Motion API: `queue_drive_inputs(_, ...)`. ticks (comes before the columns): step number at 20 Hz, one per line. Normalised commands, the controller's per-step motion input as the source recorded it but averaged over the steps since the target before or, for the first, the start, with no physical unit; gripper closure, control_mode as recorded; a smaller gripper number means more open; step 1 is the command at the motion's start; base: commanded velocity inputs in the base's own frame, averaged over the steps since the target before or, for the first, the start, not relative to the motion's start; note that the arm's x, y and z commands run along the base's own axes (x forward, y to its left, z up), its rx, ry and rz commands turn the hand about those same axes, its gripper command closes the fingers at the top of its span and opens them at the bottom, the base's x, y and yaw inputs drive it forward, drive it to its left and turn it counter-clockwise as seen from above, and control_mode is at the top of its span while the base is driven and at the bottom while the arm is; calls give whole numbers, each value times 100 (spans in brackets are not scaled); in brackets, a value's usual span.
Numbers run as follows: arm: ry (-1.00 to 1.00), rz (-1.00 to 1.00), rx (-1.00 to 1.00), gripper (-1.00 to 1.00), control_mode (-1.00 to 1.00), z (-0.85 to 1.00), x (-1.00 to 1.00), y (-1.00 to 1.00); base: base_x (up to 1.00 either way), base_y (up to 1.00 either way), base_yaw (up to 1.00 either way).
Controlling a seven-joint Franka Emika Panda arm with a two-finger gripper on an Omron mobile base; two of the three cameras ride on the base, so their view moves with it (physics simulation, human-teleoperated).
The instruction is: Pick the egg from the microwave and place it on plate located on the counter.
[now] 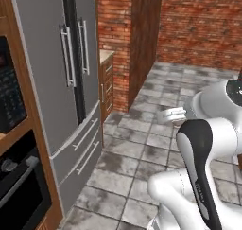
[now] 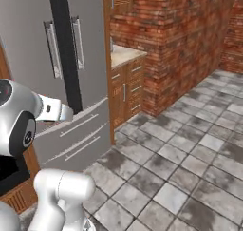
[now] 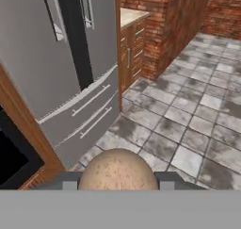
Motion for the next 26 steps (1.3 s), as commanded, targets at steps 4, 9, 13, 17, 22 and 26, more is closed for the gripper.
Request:
queue_drive_inputs(4, 0, 0, 0, 100, 100, 0, 0, 0, 44, -42, -69)
queue_drive_inputs(9, 0, 0, 0, 100, 100, 0, 0, 0, 45, -24, -70)
queue_drive_inputs(13, 0, 0, 0, 100, 100, 0, 0, 0, 50, -9, -68)
queue_drive_inputs(17, 0, 0, 0, 100, 100, 0, 0, 0, 60, -1, -55)
queue_drive_inputs(22, 0, 0, 0, 100, 100, 0, 0, 0, 91, 0, -17)
queue_drive_inputs(26, 0, 0, 0, 100, 100, 0, 0, 0, 100, 2, -1)
